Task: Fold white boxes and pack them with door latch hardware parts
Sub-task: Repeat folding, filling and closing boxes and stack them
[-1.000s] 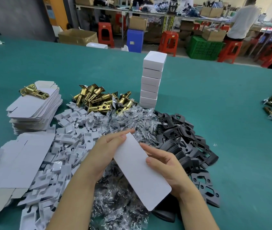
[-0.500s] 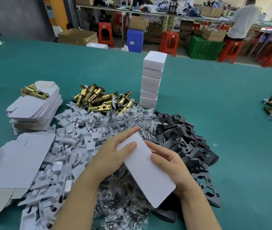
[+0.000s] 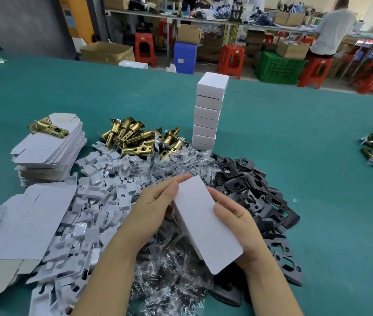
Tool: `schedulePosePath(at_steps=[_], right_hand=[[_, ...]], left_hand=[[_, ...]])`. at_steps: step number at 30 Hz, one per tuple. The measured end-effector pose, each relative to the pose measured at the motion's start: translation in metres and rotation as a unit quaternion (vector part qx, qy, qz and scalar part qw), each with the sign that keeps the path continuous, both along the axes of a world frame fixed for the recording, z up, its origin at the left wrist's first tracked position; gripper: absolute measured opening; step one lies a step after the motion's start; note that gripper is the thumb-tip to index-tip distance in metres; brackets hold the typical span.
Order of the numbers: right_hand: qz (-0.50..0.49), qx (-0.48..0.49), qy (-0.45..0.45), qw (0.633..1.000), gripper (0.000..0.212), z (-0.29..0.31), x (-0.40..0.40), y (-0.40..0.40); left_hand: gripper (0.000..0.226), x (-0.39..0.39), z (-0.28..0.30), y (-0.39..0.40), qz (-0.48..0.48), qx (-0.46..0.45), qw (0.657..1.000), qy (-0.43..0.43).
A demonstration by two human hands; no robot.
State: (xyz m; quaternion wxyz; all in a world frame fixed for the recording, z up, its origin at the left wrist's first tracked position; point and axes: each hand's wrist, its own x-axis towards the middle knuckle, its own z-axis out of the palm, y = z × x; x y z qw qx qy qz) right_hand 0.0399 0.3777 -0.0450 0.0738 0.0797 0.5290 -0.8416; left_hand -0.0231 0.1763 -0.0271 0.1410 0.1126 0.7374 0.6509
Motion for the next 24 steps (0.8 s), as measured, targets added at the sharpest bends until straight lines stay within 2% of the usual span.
schedulePosePath(at_steps=[3, 5, 7, 10, 13, 15, 17, 20, 24], right_hand=[[-0.032, -0.012, -0.012, 0.999, 0.037, -0.002, -0.003, 0.002], [-0.045, -0.017, -0.022, 0.999, 0.040, -0.003, -0.005, 0.002], [-0.046, -0.009, -0.027, 0.999, 0.041, -0.004, -0.007, 0.002], [-0.039, -0.035, -0.014, 0.999, 0.036, -0.007, -0.006, 0.001], [-0.033, -0.117, 0.023, 0.992, 0.036, -0.010, -0.006, 0.004], [-0.037, -0.117, 0.025, 0.992, 0.042, -0.011, -0.008, 0.005], [-0.041, -0.054, 0.038, 0.997, 0.048, -0.012, -0.009, 0.003], [-0.037, 0.074, 0.083, 0.993, 0.048, -0.012, -0.007, -0.006], [-0.035, 0.099, 0.120, 0.987, 0.058, -0.010, -0.002, -0.012]], left_hand=[[0.040, 0.000, -0.001, -0.001, -0.009, 0.008, 1.000, 0.003], [0.061, 0.004, 0.001, 0.000, -0.028, -0.034, 0.997, 0.070], [0.079, 0.007, 0.001, 0.003, -0.048, -0.109, 0.979, 0.165], [0.072, 0.005, -0.003, 0.007, -0.055, -0.156, 0.960, 0.225], [0.046, 0.002, -0.003, 0.006, 0.002, -0.134, 0.967, 0.217], [0.042, 0.001, -0.001, 0.005, 0.045, -0.110, 0.974, 0.192], [0.041, 0.000, 0.000, 0.004, 0.059, -0.084, 0.982, 0.158], [0.031, 0.001, 0.000, 0.003, 0.013, -0.036, 0.996, 0.080], [0.035, 0.002, -0.003, 0.004, -0.020, -0.088, 0.990, 0.108]])
